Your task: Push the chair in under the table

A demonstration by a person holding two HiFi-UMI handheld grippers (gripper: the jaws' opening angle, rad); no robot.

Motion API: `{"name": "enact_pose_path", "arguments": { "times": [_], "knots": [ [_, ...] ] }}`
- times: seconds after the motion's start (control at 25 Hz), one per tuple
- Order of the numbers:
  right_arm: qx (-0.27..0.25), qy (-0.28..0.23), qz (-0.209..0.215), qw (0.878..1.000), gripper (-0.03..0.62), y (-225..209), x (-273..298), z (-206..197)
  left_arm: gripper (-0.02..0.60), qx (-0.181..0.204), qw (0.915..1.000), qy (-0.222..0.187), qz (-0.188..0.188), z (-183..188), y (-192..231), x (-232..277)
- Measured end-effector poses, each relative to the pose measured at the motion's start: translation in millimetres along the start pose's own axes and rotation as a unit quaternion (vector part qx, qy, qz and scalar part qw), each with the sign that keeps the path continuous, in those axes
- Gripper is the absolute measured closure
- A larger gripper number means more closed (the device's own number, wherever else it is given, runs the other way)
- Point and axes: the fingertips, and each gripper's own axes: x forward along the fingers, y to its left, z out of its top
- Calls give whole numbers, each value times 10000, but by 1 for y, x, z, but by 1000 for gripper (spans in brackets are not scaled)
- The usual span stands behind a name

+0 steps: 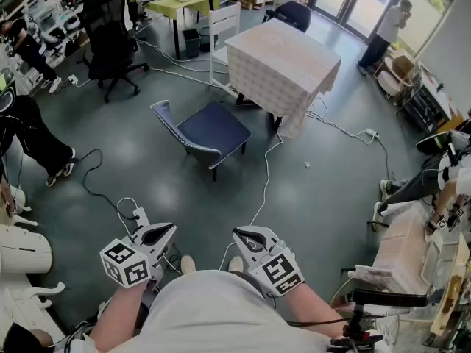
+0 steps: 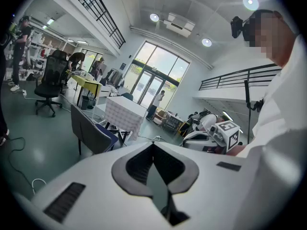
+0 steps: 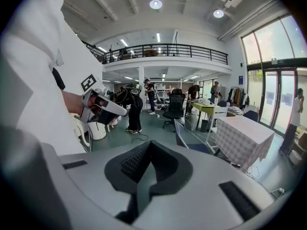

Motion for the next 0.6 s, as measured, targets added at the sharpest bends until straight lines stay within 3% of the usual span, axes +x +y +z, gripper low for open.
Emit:
{"name": "enact_pose_path", "arguments": {
  "times": [0.6],
  "knots": [
    [151,-81,54,9998,580,-37,-30,-25,571,-49,9998,9,218,1,-20,38]
  ]
}}
